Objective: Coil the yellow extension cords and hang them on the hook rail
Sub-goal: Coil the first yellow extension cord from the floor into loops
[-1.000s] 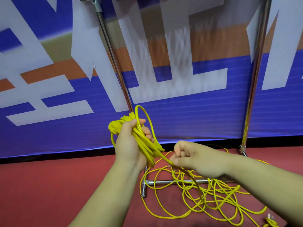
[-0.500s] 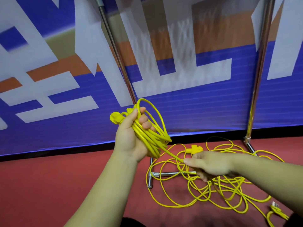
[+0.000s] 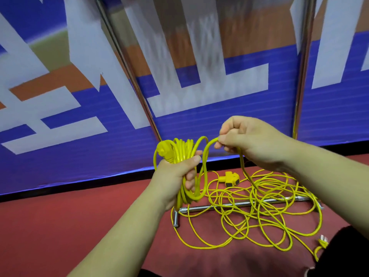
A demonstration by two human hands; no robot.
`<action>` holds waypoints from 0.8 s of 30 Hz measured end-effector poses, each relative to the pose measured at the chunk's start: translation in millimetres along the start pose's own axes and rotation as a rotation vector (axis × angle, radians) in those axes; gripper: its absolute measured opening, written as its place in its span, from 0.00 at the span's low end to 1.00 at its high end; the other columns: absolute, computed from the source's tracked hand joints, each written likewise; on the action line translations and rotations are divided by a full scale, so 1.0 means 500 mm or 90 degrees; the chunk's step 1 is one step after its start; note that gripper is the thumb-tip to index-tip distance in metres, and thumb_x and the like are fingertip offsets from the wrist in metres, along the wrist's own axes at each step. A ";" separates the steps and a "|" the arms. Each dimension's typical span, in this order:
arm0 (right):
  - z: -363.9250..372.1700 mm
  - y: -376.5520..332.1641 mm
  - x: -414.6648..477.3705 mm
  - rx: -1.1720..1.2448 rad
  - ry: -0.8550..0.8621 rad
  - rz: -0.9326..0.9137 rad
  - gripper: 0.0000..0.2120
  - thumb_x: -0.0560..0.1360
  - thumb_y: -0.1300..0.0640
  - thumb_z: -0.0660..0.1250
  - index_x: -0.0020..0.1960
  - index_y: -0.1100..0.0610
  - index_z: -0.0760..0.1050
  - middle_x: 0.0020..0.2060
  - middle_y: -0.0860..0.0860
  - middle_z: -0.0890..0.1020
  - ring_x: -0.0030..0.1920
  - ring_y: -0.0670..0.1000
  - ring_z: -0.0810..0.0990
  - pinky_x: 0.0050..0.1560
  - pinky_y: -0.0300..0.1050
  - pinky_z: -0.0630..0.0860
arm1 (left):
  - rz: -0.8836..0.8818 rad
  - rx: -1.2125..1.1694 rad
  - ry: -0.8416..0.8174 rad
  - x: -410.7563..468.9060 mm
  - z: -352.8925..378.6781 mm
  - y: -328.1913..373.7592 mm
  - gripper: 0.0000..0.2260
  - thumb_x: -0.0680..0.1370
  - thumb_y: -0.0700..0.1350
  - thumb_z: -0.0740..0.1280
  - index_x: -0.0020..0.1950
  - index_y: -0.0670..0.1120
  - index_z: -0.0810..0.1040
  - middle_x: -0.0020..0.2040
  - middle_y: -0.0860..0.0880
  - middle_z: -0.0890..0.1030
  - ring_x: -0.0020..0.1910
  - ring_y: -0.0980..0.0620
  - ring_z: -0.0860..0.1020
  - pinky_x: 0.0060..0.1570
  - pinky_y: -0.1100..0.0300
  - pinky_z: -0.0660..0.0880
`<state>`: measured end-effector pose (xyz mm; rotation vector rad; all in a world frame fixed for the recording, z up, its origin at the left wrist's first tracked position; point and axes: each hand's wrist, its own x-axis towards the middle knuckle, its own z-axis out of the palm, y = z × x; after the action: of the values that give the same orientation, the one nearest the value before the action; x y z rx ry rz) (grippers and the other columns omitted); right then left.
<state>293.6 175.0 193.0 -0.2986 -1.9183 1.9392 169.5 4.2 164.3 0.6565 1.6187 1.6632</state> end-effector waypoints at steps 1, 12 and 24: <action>0.002 -0.002 -0.003 -0.012 -0.004 -0.013 0.06 0.78 0.68 0.66 0.46 0.59 0.73 0.37 0.58 0.85 0.34 0.46 0.80 0.38 0.35 0.76 | -0.002 0.005 -0.026 0.001 0.010 -0.004 0.18 0.74 0.44 0.73 0.56 0.31 0.77 0.26 0.48 0.66 0.20 0.53 0.64 0.27 0.60 0.68; -0.064 0.004 0.000 -0.016 -0.095 -0.021 0.08 0.78 0.66 0.67 0.50 0.58 0.69 0.33 0.52 0.81 0.35 0.52 0.76 0.38 0.39 0.72 | 0.081 -0.147 -0.071 0.023 0.033 0.045 0.07 0.75 0.43 0.66 0.39 0.45 0.70 0.23 0.52 0.64 0.18 0.57 0.63 0.24 0.62 0.68; -0.136 0.108 0.008 -0.127 0.018 0.199 0.05 0.77 0.64 0.64 0.46 0.56 0.69 0.26 0.51 0.69 0.27 0.50 0.66 0.30 0.44 0.62 | 0.098 -0.293 0.151 0.066 -0.087 0.052 0.07 0.79 0.44 0.65 0.41 0.48 0.75 0.26 0.54 0.65 0.21 0.59 0.64 0.25 0.65 0.67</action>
<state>311.5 239.4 137.3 -0.7170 -2.1541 1.9142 111.7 3.6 182.2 0.3641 1.2878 2.2001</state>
